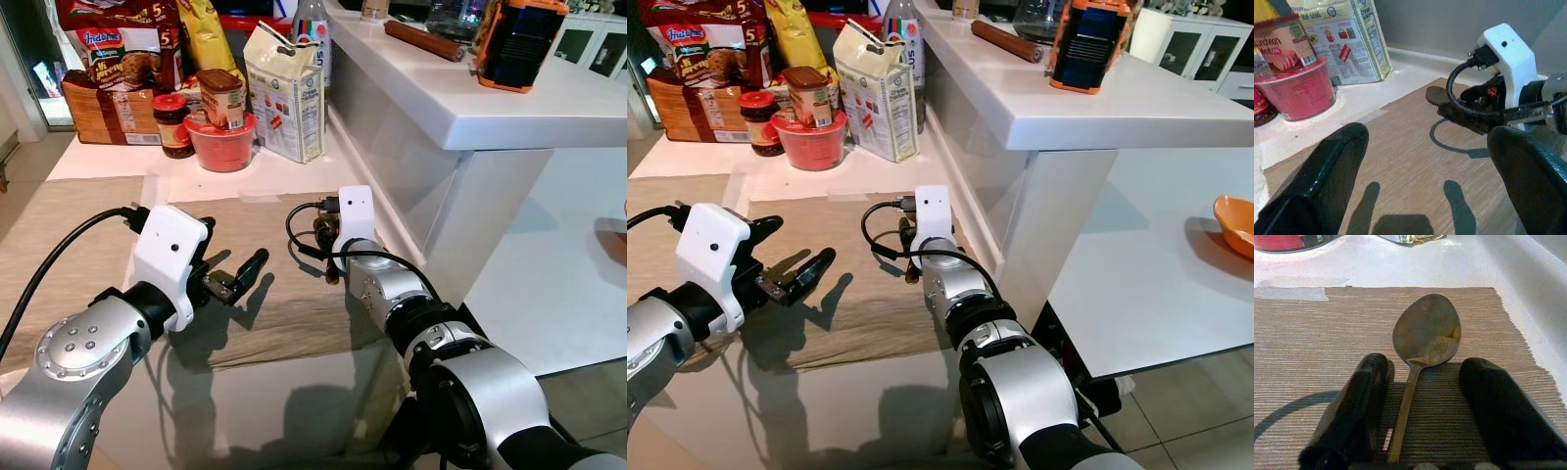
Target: Setting the table
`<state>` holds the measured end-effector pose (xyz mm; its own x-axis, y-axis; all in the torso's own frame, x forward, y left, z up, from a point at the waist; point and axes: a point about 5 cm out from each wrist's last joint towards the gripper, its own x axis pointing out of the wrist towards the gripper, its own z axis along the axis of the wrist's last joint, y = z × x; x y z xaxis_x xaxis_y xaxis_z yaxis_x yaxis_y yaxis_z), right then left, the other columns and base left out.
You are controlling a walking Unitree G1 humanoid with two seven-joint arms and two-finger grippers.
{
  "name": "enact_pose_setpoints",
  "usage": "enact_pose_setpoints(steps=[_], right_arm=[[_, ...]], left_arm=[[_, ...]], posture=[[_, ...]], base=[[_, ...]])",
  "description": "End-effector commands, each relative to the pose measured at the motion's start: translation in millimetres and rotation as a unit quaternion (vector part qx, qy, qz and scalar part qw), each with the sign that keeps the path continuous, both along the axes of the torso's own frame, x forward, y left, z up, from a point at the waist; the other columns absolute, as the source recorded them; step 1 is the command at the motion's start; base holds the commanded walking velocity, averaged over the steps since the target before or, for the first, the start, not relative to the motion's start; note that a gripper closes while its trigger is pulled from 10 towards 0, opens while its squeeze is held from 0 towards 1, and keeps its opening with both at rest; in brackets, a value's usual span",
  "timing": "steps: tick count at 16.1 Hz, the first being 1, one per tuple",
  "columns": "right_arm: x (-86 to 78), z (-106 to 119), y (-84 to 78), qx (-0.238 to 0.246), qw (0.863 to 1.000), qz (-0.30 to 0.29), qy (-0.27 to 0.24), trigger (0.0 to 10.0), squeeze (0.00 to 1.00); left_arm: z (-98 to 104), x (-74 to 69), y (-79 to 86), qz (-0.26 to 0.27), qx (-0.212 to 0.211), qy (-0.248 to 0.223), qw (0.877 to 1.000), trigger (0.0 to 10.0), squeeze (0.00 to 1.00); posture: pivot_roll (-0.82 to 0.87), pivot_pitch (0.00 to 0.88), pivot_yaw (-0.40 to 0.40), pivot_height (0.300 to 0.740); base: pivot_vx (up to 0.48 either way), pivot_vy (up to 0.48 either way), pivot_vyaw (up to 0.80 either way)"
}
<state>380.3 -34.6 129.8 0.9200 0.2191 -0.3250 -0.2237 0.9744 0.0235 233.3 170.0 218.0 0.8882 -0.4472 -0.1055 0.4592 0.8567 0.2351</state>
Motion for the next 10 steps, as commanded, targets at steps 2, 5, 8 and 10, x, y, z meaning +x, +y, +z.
enact_pose_setpoints(steps=[2,5,8,10], right_arm=[[-13.7,-33.0,-6.5,-0.019,0.997,-0.006,0.076,0.0,0.00],[-9.9,-24.7,-4.8,-0.015,0.999,0.000,0.046,0.0,0.00],[-4.3,-7.6,1.9,-0.028,0.999,0.021,-0.016,0.0,0.00],[-0.8,5.4,5.0,-0.039,0.997,0.030,-0.063,0.0,0.00]], left_arm=[[0.7,1.3,-1.9,-0.004,0.002,0.003,1.000,10.0,0.00],[0.8,2.2,-3.2,-0.004,0.001,0.001,1.000,10.0,0.00],[0.2,2.3,-4.3,-0.005,0.001,0.001,1.000,10.0,0.00],[0.2,2.7,-4.6,-0.005,0.001,0.001,1.000,10.0,0.00]], posture=[[0.18,0.000,-0.036,0.736],[0.18,0.000,-0.036,0.736],[0.18,0.000,-0.033,0.736],[0.18,0.000,-0.033,0.736]], base=[[0.000,0.000,0.00],[0.000,0.000,0.00],[0.000,0.000,0.00],[0.000,0.000,0.00]])
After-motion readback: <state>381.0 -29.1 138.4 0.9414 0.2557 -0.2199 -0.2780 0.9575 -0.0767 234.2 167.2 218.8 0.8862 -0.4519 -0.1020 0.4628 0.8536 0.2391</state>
